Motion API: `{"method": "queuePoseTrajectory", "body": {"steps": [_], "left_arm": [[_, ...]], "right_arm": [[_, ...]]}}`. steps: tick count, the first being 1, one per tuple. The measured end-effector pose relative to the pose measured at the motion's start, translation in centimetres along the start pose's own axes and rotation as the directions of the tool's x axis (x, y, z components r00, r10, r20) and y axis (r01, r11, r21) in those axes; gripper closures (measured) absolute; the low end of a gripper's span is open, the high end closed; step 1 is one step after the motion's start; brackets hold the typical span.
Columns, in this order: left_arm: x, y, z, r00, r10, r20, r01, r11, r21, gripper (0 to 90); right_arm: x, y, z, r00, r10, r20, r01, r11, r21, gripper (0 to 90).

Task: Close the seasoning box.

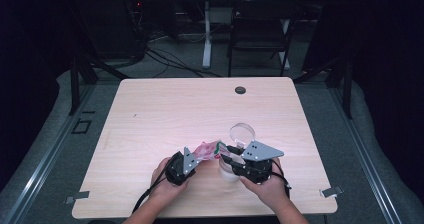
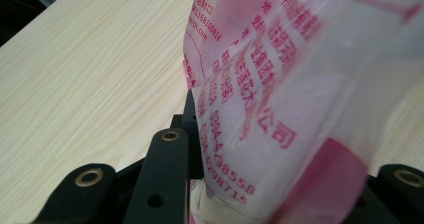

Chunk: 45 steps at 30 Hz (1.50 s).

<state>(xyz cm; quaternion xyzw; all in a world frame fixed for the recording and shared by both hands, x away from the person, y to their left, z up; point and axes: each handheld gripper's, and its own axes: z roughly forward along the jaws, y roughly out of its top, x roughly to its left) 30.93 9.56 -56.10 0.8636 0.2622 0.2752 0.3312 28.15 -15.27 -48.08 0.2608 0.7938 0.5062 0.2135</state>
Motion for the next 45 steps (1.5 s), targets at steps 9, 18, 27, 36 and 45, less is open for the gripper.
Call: {"method": "queuePoseTrajectory", "body": {"steps": [9, 18, 27, 36, 45], "left_arm": [[0.3, -0.2, 0.2, 0.9989, -0.039, 0.028, 0.039, 0.9992, -0.004, 73.0], [1.7, -0.5, 0.0, 0.9827, -0.159, 0.095, 0.161, 0.9869, -0.015, 74.1], [3.6, -0.7, -0.8, 0.9607, -0.243, 0.134, 0.251, 0.9666, -0.049, 74.6], [5.6, -1.0, -2.1, 0.9535, -0.288, 0.090, 0.295, 0.9515, -0.087, 74.6], [8.0, -2.0, -3.1, 0.9315, -0.362, 0.031, 0.364, 0.9263, -0.099, 74.6]], "right_arm": [[-0.2, 0.2, -0.4, 0.9998, 0.017, 0.008, -0.017, 0.999, -0.029, 56.7], [-0.7, 0.7, -1.6, 0.9990, 0.037, 0.024, -0.035, 0.996, -0.078, 53.2], [-1.9, 0.7, -2.8, 0.9951, 0.071, 0.068, -0.063, 0.991, -0.115, 53.3], [-3.1, 0.6, -3.7, 0.9899, 0.095, 0.105, -0.082, 0.989, -0.126, 53.3], [-4.0, 0.5, -4.5, 0.9831, 0.115, 0.143, -0.095, 0.986, -0.140, 53.3]]}}
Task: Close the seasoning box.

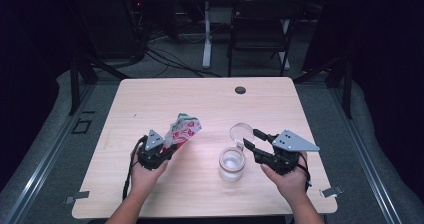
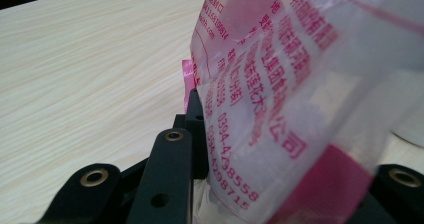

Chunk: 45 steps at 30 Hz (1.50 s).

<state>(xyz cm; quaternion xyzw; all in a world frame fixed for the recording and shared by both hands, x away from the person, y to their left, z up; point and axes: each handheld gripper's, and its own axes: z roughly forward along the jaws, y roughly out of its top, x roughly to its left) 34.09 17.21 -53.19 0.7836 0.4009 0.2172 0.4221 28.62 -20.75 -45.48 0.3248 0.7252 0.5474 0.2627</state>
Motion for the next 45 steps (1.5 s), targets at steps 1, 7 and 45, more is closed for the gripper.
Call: {"method": "queuePoseTrajectory", "body": {"steps": [1, 7, 45], "left_arm": [[0.2, 0.0, 0.0, 0.9999, -0.007, -0.010, 0.007, 1.0000, 0.003, 74.6], [1.5, -0.4, 0.1, 0.9969, -0.048, -0.063, 0.049, 0.9986, 0.019, 74.6], [1.7, -0.8, -2.2, 0.9889, -0.143, 0.039, 0.147, 0.9831, -0.110, 38.3]], "right_arm": [[-0.1, 0.0, 0.0, 1.0000, -0.001, 0.004, 0.001, 1.000, 0.001, 53.3], [-1.2, -0.6, 0.2, 0.9990, 0.016, 0.042, -0.017, 1.000, 0.016, 51.6], [-2.3, -2.0, 2.6, 0.9997, 0.024, -0.002, -0.024, 0.996, 0.083, 58.8]]}}
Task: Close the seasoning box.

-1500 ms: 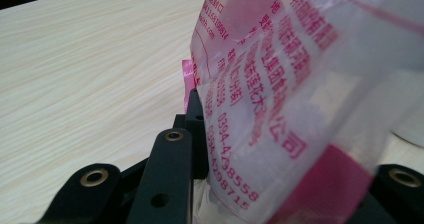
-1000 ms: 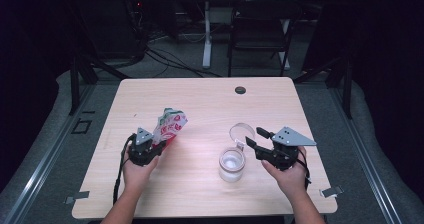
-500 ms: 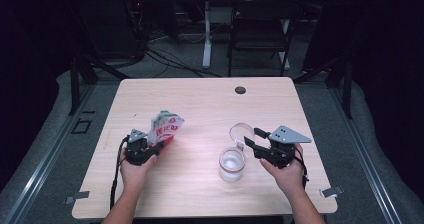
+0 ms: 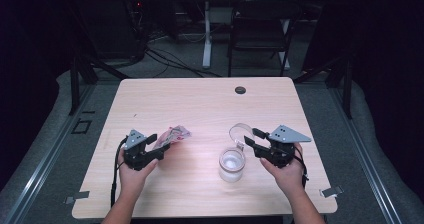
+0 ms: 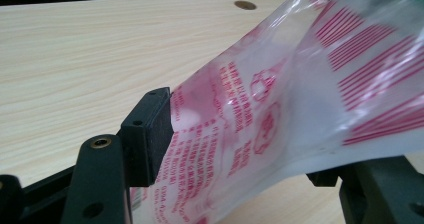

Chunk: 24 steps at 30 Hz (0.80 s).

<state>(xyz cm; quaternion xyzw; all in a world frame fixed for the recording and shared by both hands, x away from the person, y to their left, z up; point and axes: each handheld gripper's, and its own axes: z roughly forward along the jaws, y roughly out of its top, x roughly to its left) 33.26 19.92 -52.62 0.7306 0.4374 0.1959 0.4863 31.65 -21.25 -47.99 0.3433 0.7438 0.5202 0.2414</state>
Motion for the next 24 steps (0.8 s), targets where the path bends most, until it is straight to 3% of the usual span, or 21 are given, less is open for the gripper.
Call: {"method": "queuePoseTrajectory", "body": {"steps": [6, 12, 19, 24], "left_arm": [[-1.4, 0.2, 0.0, 0.9973, 0.066, 0.033, -0.068, 0.9972, 0.033, 38.3], [-3.9, 0.3, 0.0, 0.9818, 0.188, 0.024, -0.190, 0.9796, 0.067, 38.4], [-5.5, 0.0, 0.5, 0.9721, 0.215, 0.093, -0.224, 0.9690, 0.103, 38.4], [-6.0, -0.1, 0.7, 0.9664, 0.232, 0.111, -0.244, 0.9628, 0.115, 38.2]], "right_arm": [[0.4, 0.4, -0.3, 0.9996, -0.006, -0.028, 0.006, 1.000, -0.002, 67.8], [1.3, 0.6, -0.4, 0.9951, -0.098, -0.008, 0.098, 0.995, 0.014, 68.2], [1.9, 0.5, -0.6, 0.9911, -0.132, -0.016, 0.133, 0.991, 0.027, 66.3], [2.6, 0.5, -0.6, 0.9845, -0.175, -0.016, 0.175, 0.984, 0.035, 65.4]]}}
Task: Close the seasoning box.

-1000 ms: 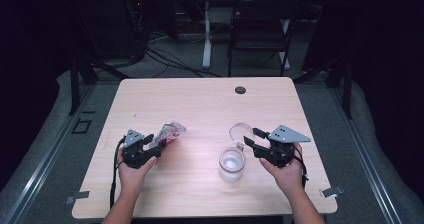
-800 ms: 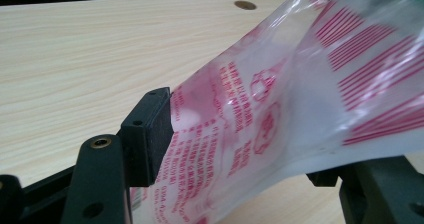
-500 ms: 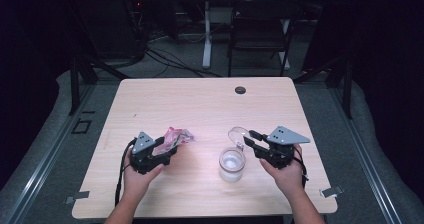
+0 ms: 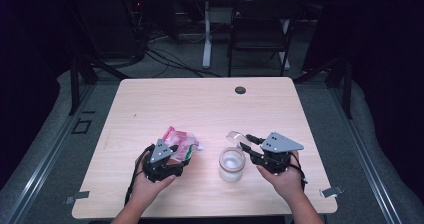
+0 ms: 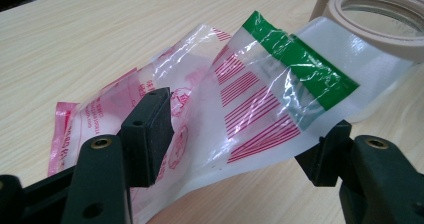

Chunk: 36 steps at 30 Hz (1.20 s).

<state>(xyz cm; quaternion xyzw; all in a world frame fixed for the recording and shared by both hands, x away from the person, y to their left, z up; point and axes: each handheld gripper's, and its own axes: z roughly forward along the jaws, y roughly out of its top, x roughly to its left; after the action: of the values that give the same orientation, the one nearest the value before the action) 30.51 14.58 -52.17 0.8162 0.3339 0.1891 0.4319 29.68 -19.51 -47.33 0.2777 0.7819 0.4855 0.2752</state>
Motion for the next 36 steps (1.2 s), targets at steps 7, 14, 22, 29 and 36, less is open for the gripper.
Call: {"method": "queuePoseTrajectory", "body": {"steps": [7, 14, 22, 29, 36], "left_arm": [[-0.6, 0.0, 0.2, 0.9999, 0.001, 0.011, -0.001, 1.0000, 0.008, 37.8], [-1.6, 0.2, 0.0, 0.9992, 0.019, 0.034, -0.020, 0.9998, 0.005, 37.1], [-3.5, 1.0, 0.4, 0.9930, 0.073, 0.093, -0.074, 0.9973, 0.004, 34.2], [-3.8, 1.2, 0.7, 0.9917, 0.086, 0.095, -0.086, 0.9963, -0.002, 34.2], [-2.7, 1.2, 0.3, 0.9965, 0.034, 0.076, -0.032, 0.9991, -0.029, 34.5]], "right_arm": [[0.6, 0.1, 0.0, 0.9995, -0.033, -0.002, 0.033, 0.999, 0.015, 63.8], [1.4, 0.0, 0.0, 0.9976, -0.069, 0.000, 0.069, 0.997, 0.024, 61.6], [2.3, -0.1, 0.0, 0.9937, -0.112, 0.009, 0.111, 0.993, 0.043, 58.8], [2.9, -0.3, 0.0, 0.9919, -0.127, 0.013, 0.126, 0.991, 0.046, 56.9], [3.2, -0.3, 0.1, 0.9908, -0.135, 0.009, 0.134, 0.990, 0.053, 55.3]]}}
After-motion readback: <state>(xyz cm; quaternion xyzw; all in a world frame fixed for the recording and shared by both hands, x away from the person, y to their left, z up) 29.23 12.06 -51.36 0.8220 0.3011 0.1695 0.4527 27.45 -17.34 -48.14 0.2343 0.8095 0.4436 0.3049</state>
